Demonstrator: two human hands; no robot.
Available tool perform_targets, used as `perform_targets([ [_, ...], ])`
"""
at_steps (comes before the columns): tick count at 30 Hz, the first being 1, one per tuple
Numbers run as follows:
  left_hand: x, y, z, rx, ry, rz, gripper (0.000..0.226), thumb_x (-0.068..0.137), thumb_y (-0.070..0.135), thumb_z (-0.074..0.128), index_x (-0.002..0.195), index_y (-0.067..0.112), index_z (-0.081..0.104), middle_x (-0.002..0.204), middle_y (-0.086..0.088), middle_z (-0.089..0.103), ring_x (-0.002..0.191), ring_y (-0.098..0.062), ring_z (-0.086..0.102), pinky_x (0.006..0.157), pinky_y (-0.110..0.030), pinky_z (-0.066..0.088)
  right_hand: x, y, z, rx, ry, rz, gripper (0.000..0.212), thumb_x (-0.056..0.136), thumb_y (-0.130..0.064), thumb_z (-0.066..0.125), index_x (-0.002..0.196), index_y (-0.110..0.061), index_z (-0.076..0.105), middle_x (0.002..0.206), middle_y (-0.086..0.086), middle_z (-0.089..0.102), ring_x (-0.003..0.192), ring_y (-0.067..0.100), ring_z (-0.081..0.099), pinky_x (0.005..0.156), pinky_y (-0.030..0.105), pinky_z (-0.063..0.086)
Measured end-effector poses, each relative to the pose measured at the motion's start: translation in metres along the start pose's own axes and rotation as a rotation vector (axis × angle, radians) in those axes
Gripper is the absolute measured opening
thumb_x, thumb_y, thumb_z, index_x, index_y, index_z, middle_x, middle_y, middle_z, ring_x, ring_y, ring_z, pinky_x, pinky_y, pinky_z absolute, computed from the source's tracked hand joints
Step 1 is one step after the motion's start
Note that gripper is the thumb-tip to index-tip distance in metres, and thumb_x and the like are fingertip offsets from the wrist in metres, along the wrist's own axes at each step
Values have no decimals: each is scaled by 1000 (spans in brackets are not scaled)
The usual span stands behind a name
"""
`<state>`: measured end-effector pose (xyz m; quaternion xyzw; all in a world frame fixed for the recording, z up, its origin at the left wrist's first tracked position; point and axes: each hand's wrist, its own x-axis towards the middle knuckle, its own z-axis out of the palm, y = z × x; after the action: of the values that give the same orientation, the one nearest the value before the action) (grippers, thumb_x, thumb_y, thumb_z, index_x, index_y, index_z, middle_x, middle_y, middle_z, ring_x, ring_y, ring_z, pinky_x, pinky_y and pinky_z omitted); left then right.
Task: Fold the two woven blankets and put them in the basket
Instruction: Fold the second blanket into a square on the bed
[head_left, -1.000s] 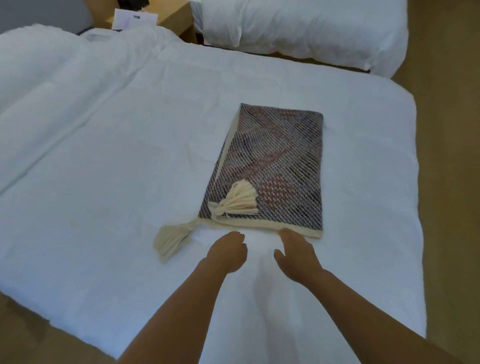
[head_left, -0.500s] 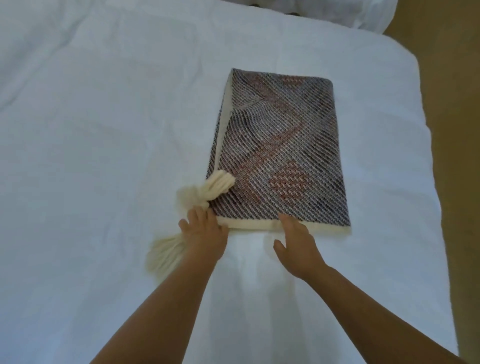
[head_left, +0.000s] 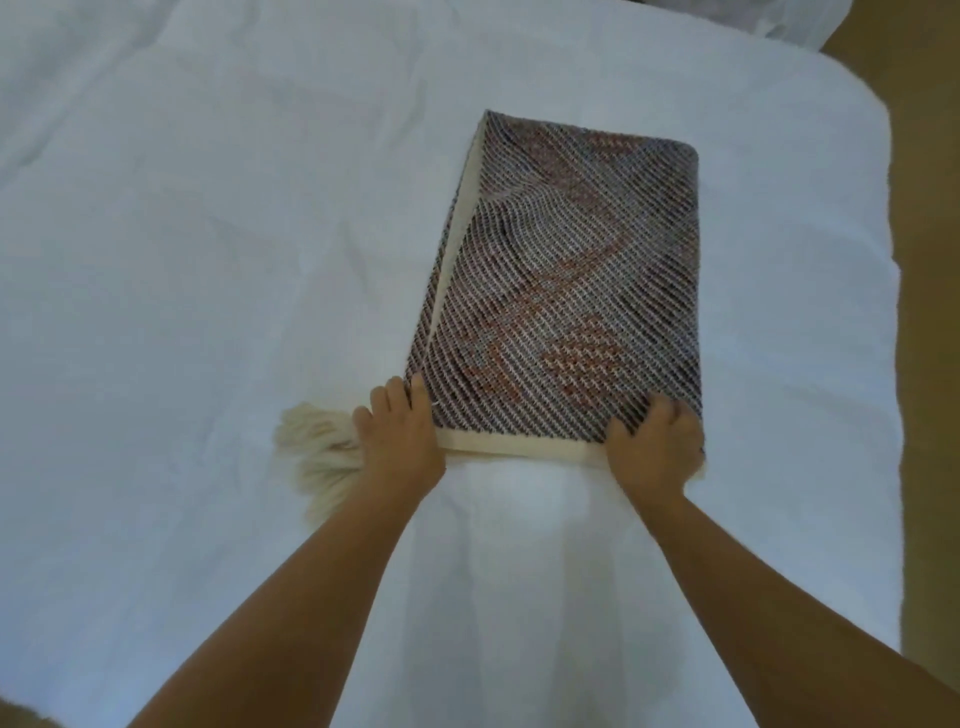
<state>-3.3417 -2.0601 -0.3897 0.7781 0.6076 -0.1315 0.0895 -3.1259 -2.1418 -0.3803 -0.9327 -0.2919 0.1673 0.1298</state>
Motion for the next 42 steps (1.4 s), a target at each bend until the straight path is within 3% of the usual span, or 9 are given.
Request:
perform_targets([
  [2, 8, 9, 4, -48, -190, -46, 100, 78, 30, 59, 144, 21, -16, 150, -19, 11, 134, -35, 23, 108, -51, 21, 21, 17, -11, 122, -22, 263, 66, 81, -33, 61, 134, -4, 34, 140, 22, 36, 128, 40, 34, 103, 53, 34],
  [4, 11, 16, 10, -98, -279, -95, 108, 78, 31, 61, 140, 30, -27, 148, -23, 13, 128, -36, 34, 105, -52, 24, 31, 32, -13, 282, -155, 334, 72, 82, -36, 63, 136, -2, 30, 137, 23, 40, 124, 41, 41, 101, 53, 38],
  [7, 12, 17, 15, -33, -208, -52, 93, 85, 30, 54, 142, 37, -19, 130, -18, 36, 108, -31, 48, 92, -43, 37, 36, 42, -10, 425, -195, 286, 63, 83, -29, 65, 130, 2, 36, 129, 22, 49, 116, 39, 49, 96, 48, 43],
  [13, 2, 14, 10, 142, -156, 50, 71, 94, 19, 41, 147, 35, -3, 112, -10, 47, 93, -24, 55, 77, -34, 39, 24, 49, -10, 285, -108, 146, 22, 93, -19, 50, 105, 0, 46, 99, 16, 56, 89, 31, 54, 71, 35, 40],
  [21, -63, -1, 7, 49, -151, 88, 60, 95, 27, 36, 147, 35, 8, 111, -12, 49, 90, -28, 57, 74, -36, 40, -25, 86, -28, 293, -157, 112, 20, 93, -15, 47, 105, 1, 47, 90, 10, 50, 81, 25, 49, 69, 34, 39],
  [32, -179, -18, 49, 123, -344, 99, 66, 95, 28, 36, 148, 32, -3, 120, -11, 45, 100, -25, 53, 85, -37, 41, -125, 150, -35, 206, -317, 178, 20, 93, -17, 47, 106, -1, 45, 93, 10, 51, 85, 28, 51, 72, 37, 42],
  [37, -191, -16, 54, 86, -351, 53, 76, 85, 45, 43, 148, 29, 2, 139, -15, 29, 122, -30, 37, 95, -41, 35, -132, 153, -34, 99, -289, 129, 20, 90, -13, 51, 104, 1, 48, 102, 19, 56, 89, 35, 57, 68, 37, 44],
  [40, -178, -9, 47, -47, -332, 38, 84, 80, 55, 44, 147, 30, 0, 155, -17, -3, 141, -36, 4, 111, -51, 15, -123, 144, -37, 8, -248, 91, 36, 87, -14, 53, 118, 1, 45, 112, 23, 50, 101, 39, 51, 81, 47, 48],
  [42, -160, -2, 40, -138, -325, 93, 81, 82, 54, 41, 148, 29, 0, 156, -16, -9, 143, -34, -7, 113, -52, 5, -110, 134, -38, -27, -214, 47, 48, 85, -18, 54, 127, 0, 40, 118, 24, 46, 107, 40, 46, 86, 50, 45],
])
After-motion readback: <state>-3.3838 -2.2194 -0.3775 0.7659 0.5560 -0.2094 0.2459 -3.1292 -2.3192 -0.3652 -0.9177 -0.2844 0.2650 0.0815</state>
